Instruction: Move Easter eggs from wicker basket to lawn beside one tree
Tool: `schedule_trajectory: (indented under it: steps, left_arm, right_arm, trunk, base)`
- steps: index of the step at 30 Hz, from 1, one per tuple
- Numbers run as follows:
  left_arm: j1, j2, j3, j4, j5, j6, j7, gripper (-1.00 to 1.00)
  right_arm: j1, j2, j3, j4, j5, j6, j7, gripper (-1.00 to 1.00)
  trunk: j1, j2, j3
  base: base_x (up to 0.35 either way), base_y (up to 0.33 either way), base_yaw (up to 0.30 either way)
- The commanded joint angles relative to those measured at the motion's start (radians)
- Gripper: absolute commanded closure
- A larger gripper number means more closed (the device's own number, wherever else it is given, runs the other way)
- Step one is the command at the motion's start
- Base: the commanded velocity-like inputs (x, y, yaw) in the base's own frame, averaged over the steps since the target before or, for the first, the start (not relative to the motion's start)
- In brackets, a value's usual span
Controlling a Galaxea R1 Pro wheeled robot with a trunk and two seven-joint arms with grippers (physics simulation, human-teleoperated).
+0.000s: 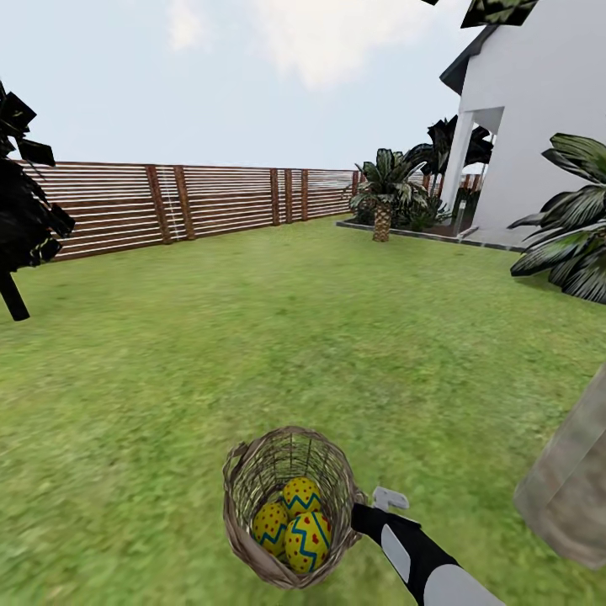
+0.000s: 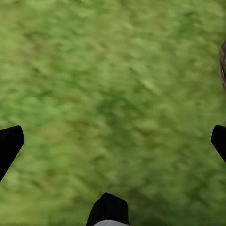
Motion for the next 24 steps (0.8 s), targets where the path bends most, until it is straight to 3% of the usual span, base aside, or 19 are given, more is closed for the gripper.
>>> schedule_trajectory:
  steps: [1, 24]
  left_arm:
    - [0.000, 0.000, 0.002, -0.001, 0.004, 0.006, -0.003, -1.00]
    - [0.000, 0.001, 0.002, -0.001, 0.003, -0.008, -0.016, -1.00]
  right_arm:
    - [0.000, 0.001, -0.008, -0.003, -0.004, 0.007, 0.005, 1.00]
    - [-0.001, 0.001, -0.008, -0.003, -0.004, 0.006, 0.005, 1.00]
  trunk:
    - [0.004, -0.008, -0.004]
    - [0.092, -0.169, -0.076]
  base:
    - [0.000, 0.000, 0.000]
    - [0.000, 0.000, 0.000]
